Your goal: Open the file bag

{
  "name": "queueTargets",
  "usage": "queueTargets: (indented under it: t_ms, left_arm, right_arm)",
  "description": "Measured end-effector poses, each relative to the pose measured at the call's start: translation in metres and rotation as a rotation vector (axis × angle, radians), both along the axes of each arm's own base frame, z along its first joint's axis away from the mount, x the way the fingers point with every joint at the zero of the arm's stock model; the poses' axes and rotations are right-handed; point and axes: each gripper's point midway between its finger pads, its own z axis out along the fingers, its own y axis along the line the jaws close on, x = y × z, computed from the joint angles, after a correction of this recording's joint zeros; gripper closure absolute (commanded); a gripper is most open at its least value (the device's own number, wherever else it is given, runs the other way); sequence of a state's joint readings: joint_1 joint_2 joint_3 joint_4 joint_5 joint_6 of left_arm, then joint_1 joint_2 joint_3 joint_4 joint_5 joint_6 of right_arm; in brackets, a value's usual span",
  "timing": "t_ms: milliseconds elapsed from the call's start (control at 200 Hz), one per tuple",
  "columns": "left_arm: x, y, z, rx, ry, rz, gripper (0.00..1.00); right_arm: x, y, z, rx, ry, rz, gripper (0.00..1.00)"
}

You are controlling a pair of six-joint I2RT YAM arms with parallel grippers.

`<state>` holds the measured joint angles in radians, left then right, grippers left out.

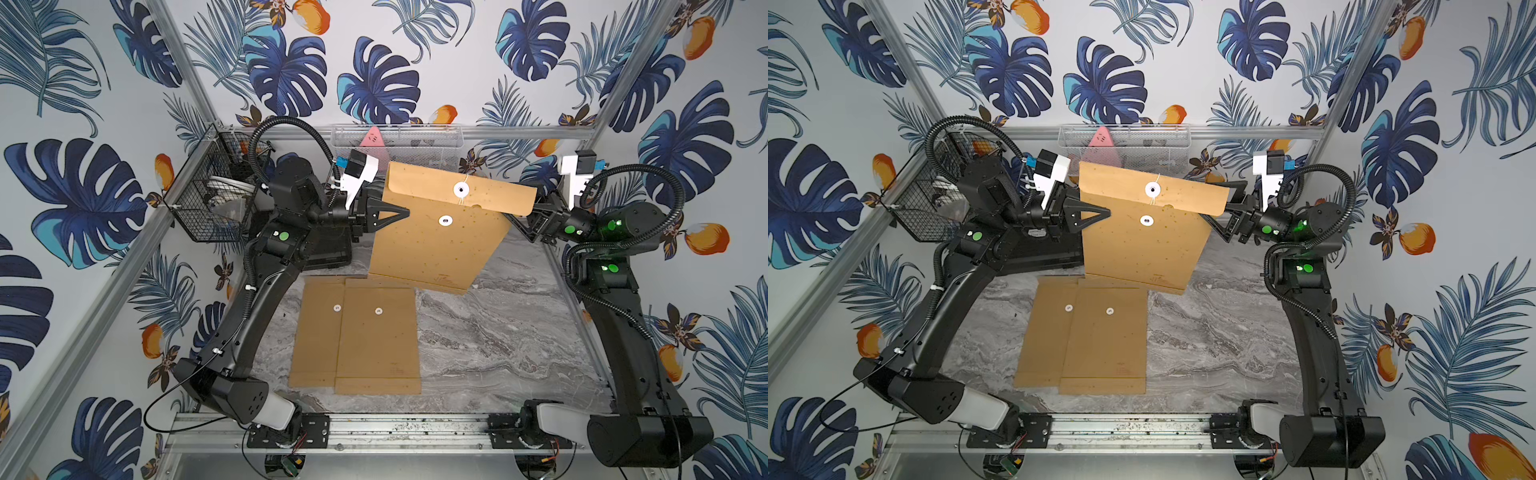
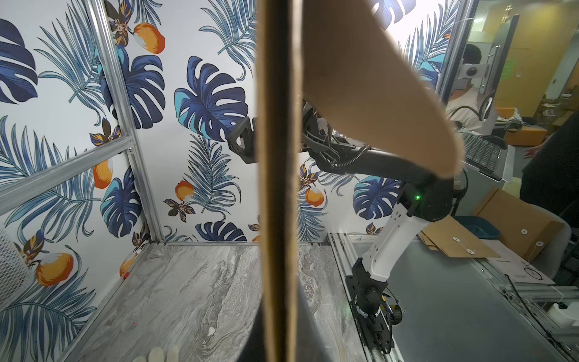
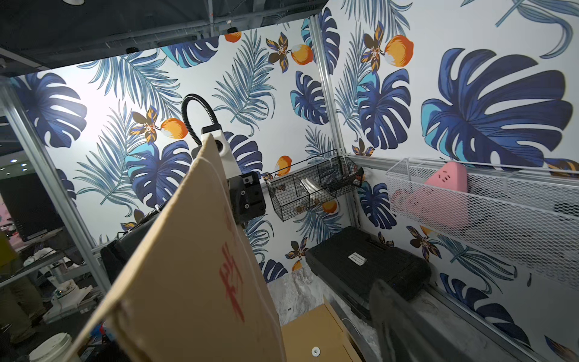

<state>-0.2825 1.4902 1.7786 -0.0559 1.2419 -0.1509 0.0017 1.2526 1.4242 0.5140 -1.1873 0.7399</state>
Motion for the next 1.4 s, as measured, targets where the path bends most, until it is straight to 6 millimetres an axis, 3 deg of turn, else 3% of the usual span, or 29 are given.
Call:
queueTargets:
  t_ms: [280,1056,1346,1401]
  left_arm:
    - [-0.001,0.0,-0.01,0.025,0.021,-0.012,1.0]
    - [0.002,-0.001,-0.028,0.057,0.051,-0.011,1.0]
    - [0.005,-0.002,-0.034,0.061,0.063,-0.003,1.0]
    - [0.006,-0.001,-0.035,0.062,0.065,0.008,1.0]
  right_arm:
    - [-0.011,0.015,0.007,-0.049,-0.029,0.104,0.3]
    - [-0.016,0.023,0.009,-0.082,-0.037,0.167,0.73]
    - [-0.016,0.024,0.007,-0.084,-0.029,0.169,1.0]
    - [-0.016,0.024,0.007,-0.084,-0.026,0.168,1.0]
